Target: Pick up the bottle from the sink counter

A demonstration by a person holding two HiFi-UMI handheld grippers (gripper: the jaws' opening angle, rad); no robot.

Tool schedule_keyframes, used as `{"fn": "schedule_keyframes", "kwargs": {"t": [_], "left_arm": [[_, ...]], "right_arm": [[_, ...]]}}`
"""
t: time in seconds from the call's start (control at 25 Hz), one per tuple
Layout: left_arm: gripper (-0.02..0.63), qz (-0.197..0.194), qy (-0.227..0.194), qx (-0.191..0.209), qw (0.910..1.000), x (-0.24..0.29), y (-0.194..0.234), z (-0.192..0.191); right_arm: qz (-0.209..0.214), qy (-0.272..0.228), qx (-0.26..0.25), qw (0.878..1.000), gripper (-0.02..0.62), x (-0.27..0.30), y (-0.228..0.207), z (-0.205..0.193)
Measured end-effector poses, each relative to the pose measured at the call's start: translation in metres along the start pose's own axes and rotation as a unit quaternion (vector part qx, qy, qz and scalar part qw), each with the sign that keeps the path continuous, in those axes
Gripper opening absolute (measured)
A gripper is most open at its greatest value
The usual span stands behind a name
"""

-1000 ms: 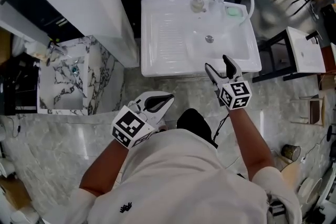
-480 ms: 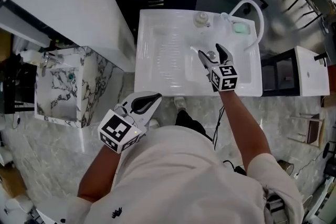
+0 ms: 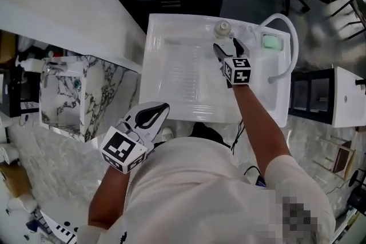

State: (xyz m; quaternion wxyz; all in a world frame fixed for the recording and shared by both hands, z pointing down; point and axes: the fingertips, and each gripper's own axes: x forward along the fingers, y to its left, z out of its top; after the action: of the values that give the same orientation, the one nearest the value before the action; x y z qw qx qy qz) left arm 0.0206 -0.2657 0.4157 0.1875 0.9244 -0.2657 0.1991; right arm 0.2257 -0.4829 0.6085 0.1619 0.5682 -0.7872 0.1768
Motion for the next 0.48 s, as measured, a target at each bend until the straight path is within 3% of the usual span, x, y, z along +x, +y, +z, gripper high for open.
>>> {"fn": "schedule_keyframes", "kwargs": {"t": [0.48], "left_arm": [[0.006, 0.054, 0.014, -0.040, 0.9977, 0.023, 0.030, 0.006]], "right_arm": [[0.000, 0.013, -0.009, 1.000, 0.396, 0.080, -0.027, 0.000]]}}
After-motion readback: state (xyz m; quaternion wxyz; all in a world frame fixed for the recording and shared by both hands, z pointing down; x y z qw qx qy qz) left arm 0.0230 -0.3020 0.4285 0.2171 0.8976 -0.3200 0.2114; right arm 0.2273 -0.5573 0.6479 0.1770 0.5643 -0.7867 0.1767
